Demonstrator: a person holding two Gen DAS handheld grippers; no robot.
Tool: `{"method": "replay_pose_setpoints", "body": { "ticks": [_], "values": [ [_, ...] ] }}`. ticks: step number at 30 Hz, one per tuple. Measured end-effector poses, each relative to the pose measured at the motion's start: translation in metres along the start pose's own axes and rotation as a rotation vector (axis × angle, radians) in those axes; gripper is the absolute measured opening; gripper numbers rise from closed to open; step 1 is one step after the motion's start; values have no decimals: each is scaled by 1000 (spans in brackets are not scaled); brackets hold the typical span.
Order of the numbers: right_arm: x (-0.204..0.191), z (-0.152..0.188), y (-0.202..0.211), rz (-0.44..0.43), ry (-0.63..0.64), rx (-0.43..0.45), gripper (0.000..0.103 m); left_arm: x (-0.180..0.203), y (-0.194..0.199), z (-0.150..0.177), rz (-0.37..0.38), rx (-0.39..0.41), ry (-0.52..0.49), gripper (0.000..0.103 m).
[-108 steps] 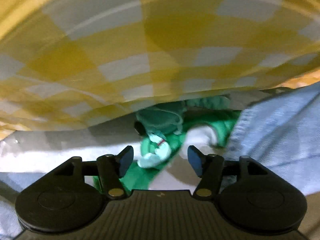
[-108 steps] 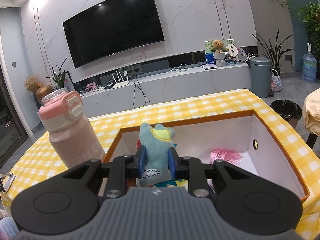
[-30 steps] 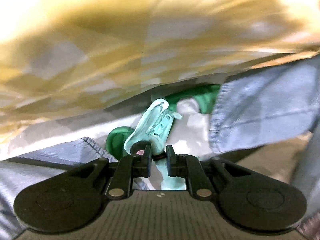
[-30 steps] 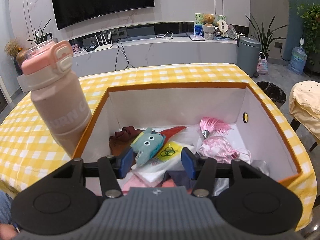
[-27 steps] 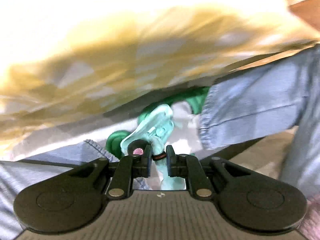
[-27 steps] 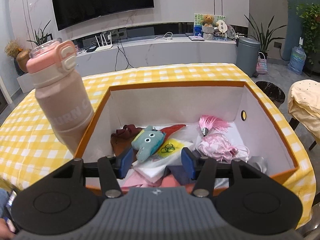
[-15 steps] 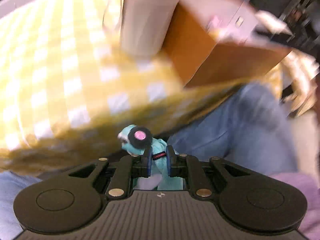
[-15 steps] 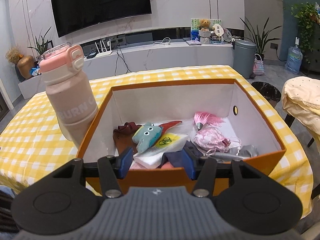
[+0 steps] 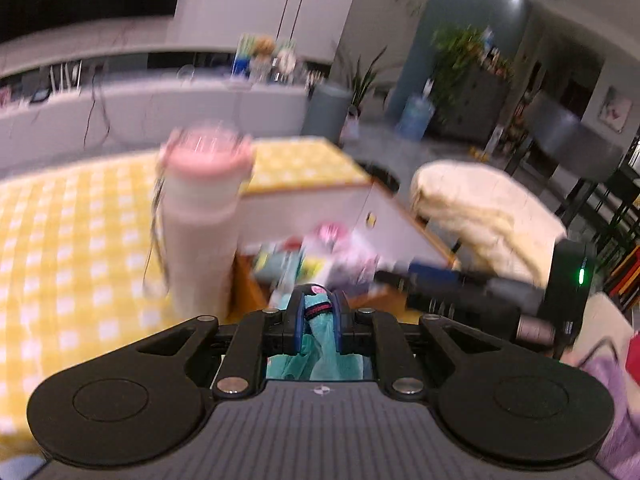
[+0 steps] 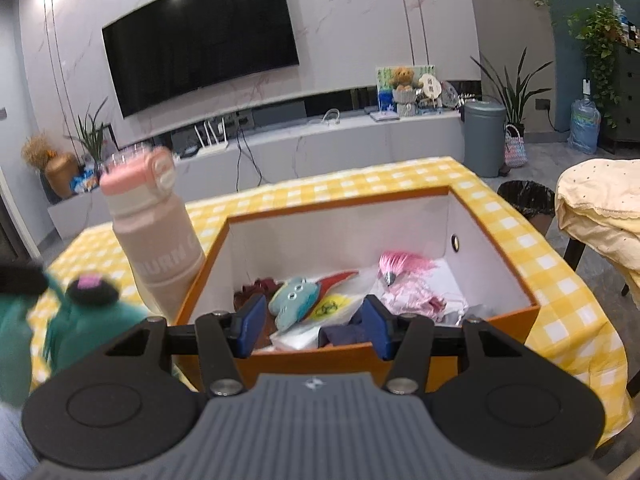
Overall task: Organize soft objects
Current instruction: 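Raise the teal pouch with the left tool toward the box, then open the left tool to drop the teal pouch into the box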
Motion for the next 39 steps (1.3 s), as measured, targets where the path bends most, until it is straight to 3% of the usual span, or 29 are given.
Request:
{"method": "replay_pose_setpoints", "body": {
  "ticks": [6,12,27,39],
  "values": [
    [9,-18,14,-9,-22,87,53,31,-16,-39,13,134,-44,15],
    [23,-35,15,38,-23,148,53,54,-40,-71,24,221,-73,15],
    [53,-52,-31,105,8,107,53,76,-123,-105,13,273,-137,15],
    [59,-33,-62,128,15,-3,53,28,-197,-65,28,8,-31,16]
  ]
}}
Point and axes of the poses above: each gripper's, at about its wrist camera, not at the fingertips, and y roughly against the way its jaws point, x to its right, z to its underside, the point moved 3 cm from there along -y, roughly the way its jaws point, and after that the axes turned 5 degrees about x, right-handed, at the moved point
